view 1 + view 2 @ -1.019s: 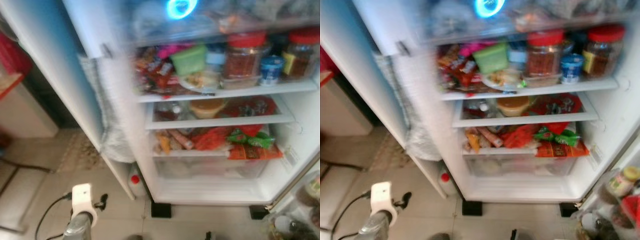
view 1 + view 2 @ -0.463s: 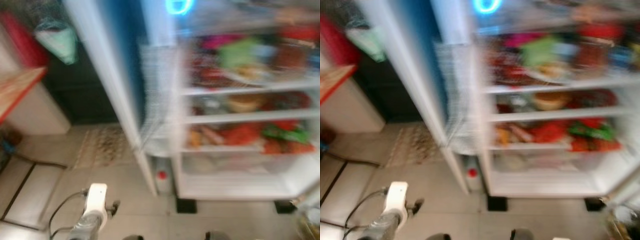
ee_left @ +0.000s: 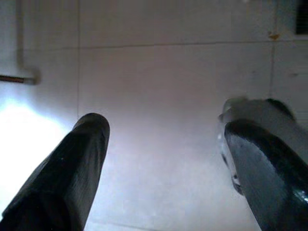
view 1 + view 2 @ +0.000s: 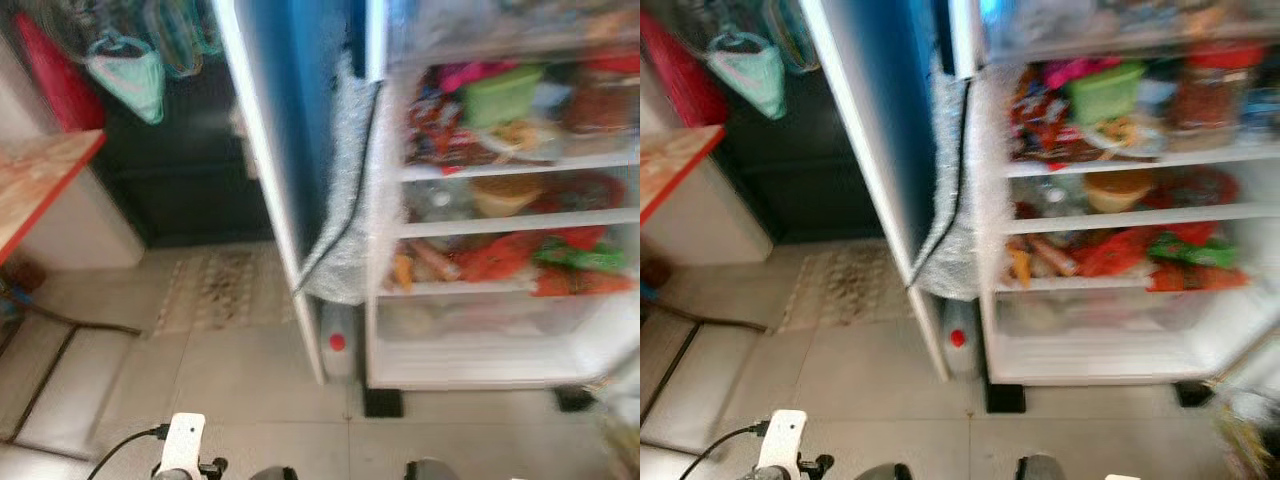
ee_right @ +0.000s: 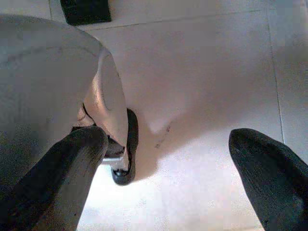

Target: Restocking fridge

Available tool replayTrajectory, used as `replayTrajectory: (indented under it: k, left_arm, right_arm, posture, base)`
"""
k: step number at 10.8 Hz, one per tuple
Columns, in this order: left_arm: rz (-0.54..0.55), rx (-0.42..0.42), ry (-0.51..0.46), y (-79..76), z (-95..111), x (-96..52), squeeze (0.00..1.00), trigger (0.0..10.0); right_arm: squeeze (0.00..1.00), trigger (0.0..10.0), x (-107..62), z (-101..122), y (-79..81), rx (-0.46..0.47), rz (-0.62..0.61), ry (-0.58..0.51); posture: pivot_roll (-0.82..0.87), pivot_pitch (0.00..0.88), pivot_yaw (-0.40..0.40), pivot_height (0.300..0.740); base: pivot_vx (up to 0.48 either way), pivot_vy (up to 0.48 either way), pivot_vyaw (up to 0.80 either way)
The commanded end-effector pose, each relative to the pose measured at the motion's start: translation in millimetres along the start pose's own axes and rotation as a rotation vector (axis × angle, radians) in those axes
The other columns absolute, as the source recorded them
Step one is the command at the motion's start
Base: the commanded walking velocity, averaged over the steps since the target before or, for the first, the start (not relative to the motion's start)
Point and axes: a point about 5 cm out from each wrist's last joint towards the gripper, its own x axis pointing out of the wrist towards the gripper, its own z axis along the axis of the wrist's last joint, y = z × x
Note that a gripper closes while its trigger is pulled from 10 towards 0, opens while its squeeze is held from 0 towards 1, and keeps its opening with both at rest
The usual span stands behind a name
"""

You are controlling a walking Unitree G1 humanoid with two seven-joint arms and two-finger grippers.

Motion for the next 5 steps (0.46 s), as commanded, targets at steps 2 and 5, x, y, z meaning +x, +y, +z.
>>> replayTrajectory:
  k: [2, 5]
  left_arm:
    - [0.009, -0.003, 0.002, 0.9, -3, -0.7, 0.0, 10.0]
    - [0.006, 0.002, 0.019, 2.7, -12, -2.4, 0.0, 10.0]
  right_arm:
    - [0.0, 10.0, -0.3, -3, 2.3, -0.007, 0.016, 0.017]
    - [0.0, 10.0, -0.6, -5, 3.2, 0.001, 0.018, 0.02]
  posture:
    - [-0.25, 0.0, 0.132, 0.711]
    - [-0.26, 0.0, 0.148, 0.74]
  base:
    - [0.0, 0.0, 0.0]
    - [0.0, 0.0, 0.0]
